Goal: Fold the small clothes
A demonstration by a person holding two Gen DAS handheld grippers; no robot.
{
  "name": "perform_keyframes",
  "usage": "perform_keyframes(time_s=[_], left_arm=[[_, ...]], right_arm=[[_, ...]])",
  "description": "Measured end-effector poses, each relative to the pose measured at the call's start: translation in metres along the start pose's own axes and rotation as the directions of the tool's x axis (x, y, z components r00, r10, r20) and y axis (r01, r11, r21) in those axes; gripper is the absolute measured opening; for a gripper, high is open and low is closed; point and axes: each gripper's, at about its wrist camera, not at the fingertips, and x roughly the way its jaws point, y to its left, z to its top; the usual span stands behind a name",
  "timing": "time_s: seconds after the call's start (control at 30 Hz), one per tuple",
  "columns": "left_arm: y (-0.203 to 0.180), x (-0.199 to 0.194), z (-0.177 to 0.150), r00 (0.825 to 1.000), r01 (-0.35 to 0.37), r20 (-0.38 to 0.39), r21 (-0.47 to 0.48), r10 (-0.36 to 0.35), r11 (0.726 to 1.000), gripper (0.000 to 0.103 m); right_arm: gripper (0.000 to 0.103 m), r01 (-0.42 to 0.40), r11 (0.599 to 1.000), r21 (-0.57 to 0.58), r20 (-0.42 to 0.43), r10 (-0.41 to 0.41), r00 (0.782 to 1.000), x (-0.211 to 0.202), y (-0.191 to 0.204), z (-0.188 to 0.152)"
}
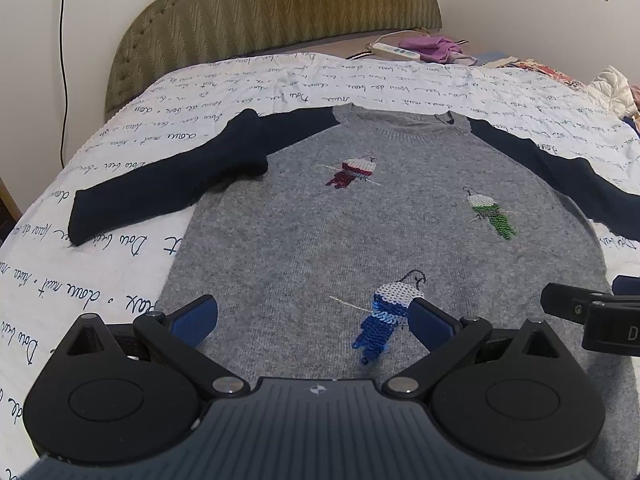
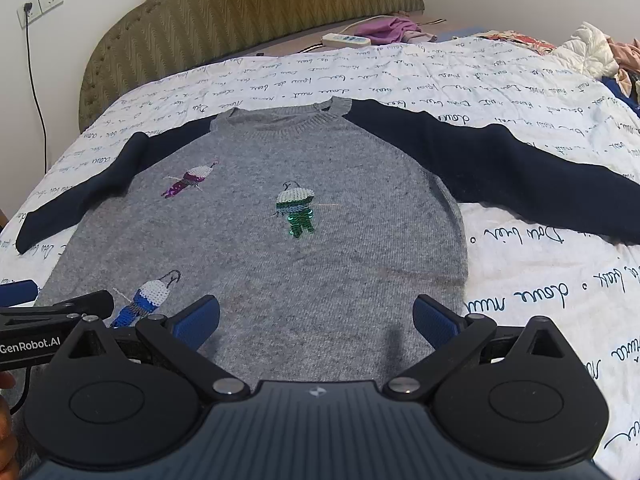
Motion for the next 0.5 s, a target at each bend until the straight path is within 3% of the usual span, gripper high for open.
perform_keyframes(time_s=[0.5], left_arm=[[0.003,0.0011,-0.0007,1.0,-0.004,-0.006,-0.004,0.004,1.0,0.102]], right_arm=[[0.103,-0.003,1.0,0.002,-0.006,0.003,1.0,0.0017,0.0021,-0.001]])
